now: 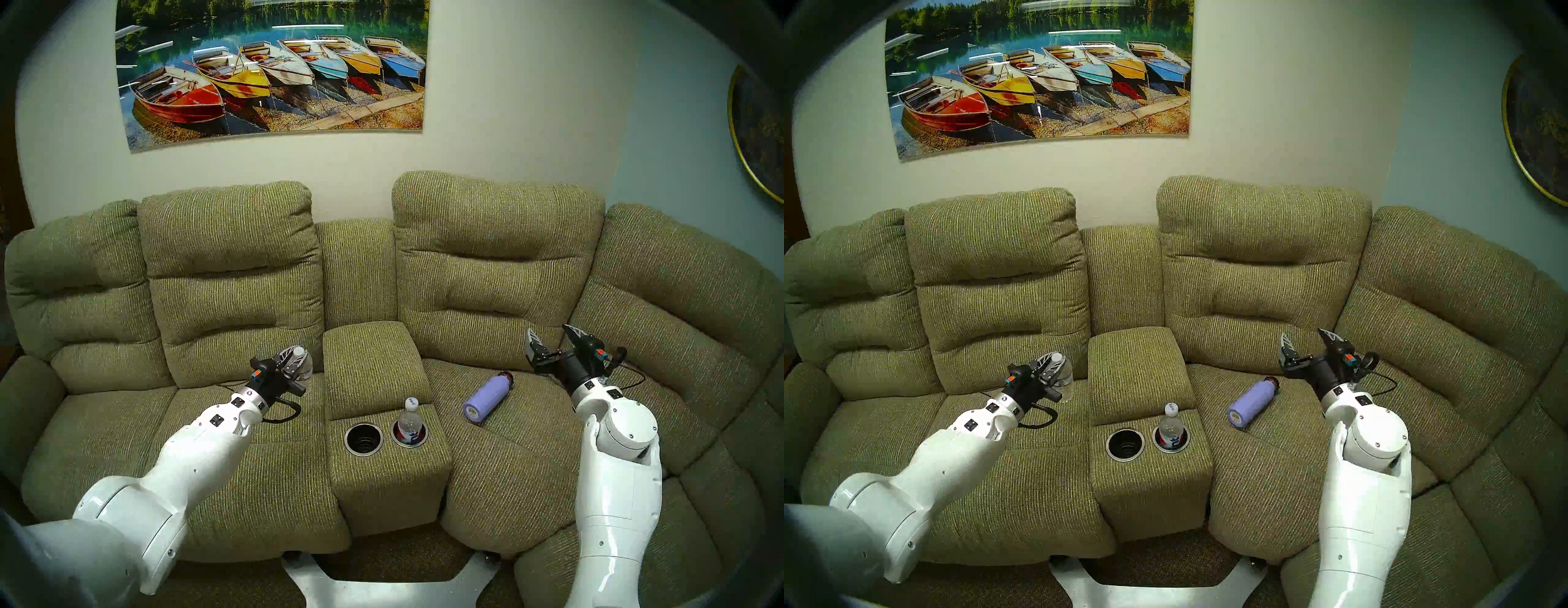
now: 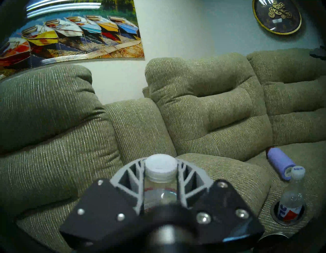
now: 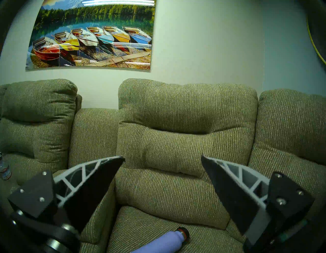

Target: Take bottles out of cup holder

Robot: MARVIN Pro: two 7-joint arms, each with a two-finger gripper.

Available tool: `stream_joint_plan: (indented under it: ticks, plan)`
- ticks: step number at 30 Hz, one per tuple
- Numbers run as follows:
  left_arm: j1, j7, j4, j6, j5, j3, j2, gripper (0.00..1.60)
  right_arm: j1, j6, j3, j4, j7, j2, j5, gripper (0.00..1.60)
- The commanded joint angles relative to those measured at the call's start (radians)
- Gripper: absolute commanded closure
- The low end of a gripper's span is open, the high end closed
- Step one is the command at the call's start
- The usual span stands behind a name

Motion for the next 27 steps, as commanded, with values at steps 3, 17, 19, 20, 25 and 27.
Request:
stream_joint_plan:
  ticks: [3,17,19,20,25,27]
  plan:
    - [0.092,0.143,-0.138,0.087,0.072,0.022,0.003,1.60,0.009,-0.004,-0.001,-0.026,0.000,0.001,0.003,0.00]
    - [0.087,0.388,-0.110,0.246,0.311,0.039,-0.072,1.60,0.007,-0.002,-0.001,-0.030,0.000,-0.001,0.002,0.00]
    - [0.071,0.437,-0.086,0.243,0.337,0.059,-0.080,1.60,0.007,-0.002,-0.001,-0.031,0.000,-0.001,0.002,0.00]
    - [0.059,0.438,-0.064,0.242,0.337,0.059,-0.089,1.60,0.007,-0.002,-0.001,-0.031,0.000,-0.001,0.002,0.00]
    - [0.026,0.453,0.007,0.220,0.353,0.071,-0.115,1.60,0.007,-0.002,-0.001,-0.030,0.000,0.000,0.002,0.00]
    - [0.016,0.463,0.022,0.225,0.362,0.078,-0.122,1.60,0.007,-0.002,-0.001,-0.030,0.000,0.000,0.003,0.00]
